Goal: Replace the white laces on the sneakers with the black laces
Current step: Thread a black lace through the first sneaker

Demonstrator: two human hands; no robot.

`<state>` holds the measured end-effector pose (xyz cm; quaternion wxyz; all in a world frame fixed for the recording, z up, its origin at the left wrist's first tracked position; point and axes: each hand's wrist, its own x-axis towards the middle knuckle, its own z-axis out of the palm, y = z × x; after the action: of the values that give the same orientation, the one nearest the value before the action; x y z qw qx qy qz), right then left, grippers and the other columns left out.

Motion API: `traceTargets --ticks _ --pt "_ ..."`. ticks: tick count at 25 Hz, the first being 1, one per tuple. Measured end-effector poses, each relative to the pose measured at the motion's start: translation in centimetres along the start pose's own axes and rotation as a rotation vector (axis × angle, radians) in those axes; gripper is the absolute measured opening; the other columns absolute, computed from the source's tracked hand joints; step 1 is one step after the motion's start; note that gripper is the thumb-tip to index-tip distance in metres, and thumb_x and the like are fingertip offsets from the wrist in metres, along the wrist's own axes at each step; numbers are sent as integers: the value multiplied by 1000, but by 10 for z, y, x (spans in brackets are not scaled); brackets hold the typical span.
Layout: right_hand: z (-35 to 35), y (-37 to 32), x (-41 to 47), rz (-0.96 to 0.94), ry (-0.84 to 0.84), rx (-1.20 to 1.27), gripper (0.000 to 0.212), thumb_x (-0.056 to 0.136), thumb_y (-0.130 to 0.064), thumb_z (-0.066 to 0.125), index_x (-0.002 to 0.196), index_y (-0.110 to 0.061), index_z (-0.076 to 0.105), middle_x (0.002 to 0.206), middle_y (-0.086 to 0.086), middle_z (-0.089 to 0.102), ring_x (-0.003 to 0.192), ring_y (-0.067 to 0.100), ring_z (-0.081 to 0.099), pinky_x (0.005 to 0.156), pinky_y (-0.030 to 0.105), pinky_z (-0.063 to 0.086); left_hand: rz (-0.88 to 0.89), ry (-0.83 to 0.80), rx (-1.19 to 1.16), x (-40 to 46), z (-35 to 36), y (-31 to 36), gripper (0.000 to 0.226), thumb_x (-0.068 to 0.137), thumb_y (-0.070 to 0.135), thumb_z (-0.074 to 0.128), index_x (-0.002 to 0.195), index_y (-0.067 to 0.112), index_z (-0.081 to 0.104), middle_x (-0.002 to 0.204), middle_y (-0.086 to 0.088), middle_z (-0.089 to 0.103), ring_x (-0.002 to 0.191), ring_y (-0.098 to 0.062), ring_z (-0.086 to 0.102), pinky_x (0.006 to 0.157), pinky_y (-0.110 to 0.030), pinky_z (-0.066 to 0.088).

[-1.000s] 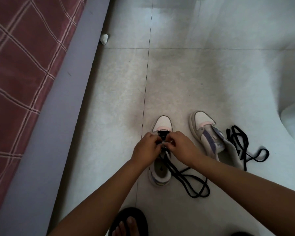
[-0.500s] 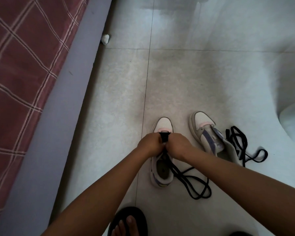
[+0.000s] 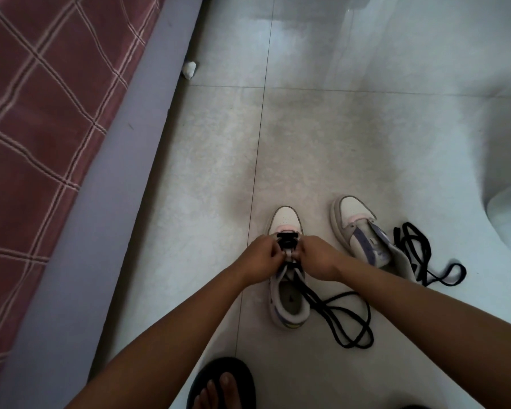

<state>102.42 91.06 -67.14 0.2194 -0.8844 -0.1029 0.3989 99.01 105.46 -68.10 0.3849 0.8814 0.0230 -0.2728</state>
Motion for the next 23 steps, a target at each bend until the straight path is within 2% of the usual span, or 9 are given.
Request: traceTargets --ticks 2,5,7,9,12,14,17,21,23 --pt "1 13 -2 26 40 302 28 96 -11 47 68 -18 46 79 4 56 70 11 49 64 17 41 -6 83 -93 -6 3 -10 28 91 10 51 64 15 45 67 3 46 56 -5 42 50 -10 35" --pt "7 37 -9 31 127 593 21 95 -9 49 75 -15 48 77 6 56 77 19 52 82 38 48 -55 227 -187 -12 3 -27 29 92 15 54 66 23 43 73 8 45 62 -1 43 57 -7 36" --pt "8 38 -12 -47 205 485 15 94 -16 53 79 -19 51 76 -1 59 76 17 55 80 37 48 -40 219 -154 -9 1 -27 26 93 18 54 69 24 45 77 8 45 66 -1 44 59 -7 35" --pt "5 24 -9 -141 276 336 5 91 -24 59 88 -21 55 80 -7 58 75 13 56 71 26 45 -25 172 -97 -2 0 -17 23 93 17 54 71 19 47 77 7 44 66 -3 43 55 -11 33" --pt "2 3 -2 -180 289 36 21 89 -28 60 105 -15 58 100 4 58 88 20 56 70 26 38 -83 192 -50 9 1 1 36 90 14 53 56 18 42 59 4 44 52 -9 41 47 -21 27" --pt "0 -4 0 -136 317 -6 22 90 -26 58 107 -12 59 104 8 59 92 23 57 71 28 38 -144 235 -21 11 4 6 37 90 16 53 53 15 46 56 0 48 50 -14 45 46 -21 28" --pt "-5 -13 3 -37 267 -66 18 87 -18 57 100 -7 62 102 13 63 92 27 59 67 27 38 -229 261 -18 12 9 14 25 91 18 53 83 -3 66 86 -18 64 77 -30 62 61 -27 40" --pt "-11 -24 11 68 99 -171 17 91 -12 50 96 -1 62 103 17 64 95 30 61 65 26 34 -309 187 -43 17 13 21 28 94 13 49 108 -7 62 111 -24 61 99 -34 61 72 -28 42" --pt "-16 -21 13 51 8 -153 16 94 -14 50 87 -4 60 92 17 60 86 28 58 63 26 35 -292 119 -68 16 8 19 28 95 11 47 113 -7 58 115 -24 59 101 -34 60 75 -31 46"
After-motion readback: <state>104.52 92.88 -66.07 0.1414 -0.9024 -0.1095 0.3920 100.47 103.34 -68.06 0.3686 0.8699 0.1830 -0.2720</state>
